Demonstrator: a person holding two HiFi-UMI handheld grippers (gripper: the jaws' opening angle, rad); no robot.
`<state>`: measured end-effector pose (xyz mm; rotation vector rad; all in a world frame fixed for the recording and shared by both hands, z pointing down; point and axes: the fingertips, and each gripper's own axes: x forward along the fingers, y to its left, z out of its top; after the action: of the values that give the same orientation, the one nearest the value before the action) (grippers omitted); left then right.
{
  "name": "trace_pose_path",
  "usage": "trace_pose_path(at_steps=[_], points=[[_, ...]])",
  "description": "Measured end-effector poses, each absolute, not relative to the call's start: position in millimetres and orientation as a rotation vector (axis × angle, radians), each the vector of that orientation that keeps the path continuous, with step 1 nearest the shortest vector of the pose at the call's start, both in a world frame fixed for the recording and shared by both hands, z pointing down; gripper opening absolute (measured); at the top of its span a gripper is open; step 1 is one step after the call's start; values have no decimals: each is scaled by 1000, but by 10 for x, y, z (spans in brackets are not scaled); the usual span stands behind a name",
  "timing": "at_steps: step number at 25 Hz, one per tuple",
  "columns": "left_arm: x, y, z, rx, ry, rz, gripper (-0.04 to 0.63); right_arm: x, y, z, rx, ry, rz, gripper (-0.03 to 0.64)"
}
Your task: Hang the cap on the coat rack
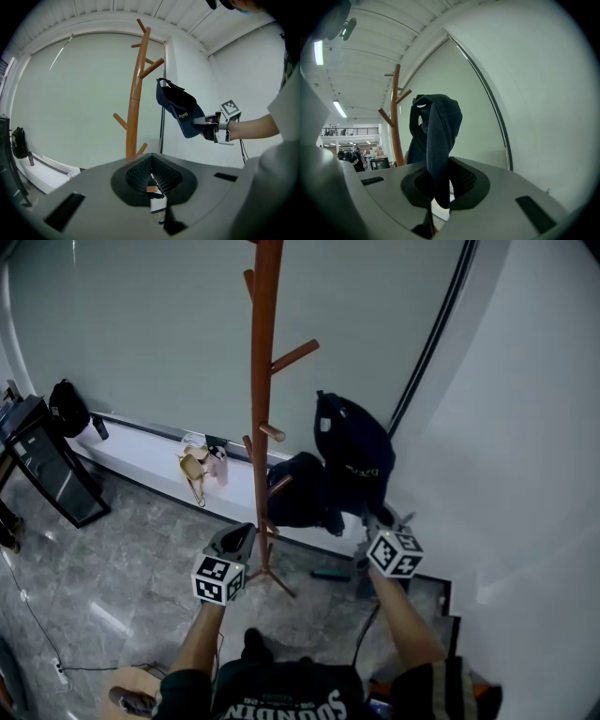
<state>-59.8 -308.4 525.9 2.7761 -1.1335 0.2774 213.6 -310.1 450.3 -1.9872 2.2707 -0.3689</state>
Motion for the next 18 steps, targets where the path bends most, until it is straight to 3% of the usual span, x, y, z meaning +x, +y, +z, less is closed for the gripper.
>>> trace_pose_path(at_steps=[18], points=[[-792,-3113,5256,2754,-1165,263,0,2104,-3655,3398,-1947,2298,-281,17]])
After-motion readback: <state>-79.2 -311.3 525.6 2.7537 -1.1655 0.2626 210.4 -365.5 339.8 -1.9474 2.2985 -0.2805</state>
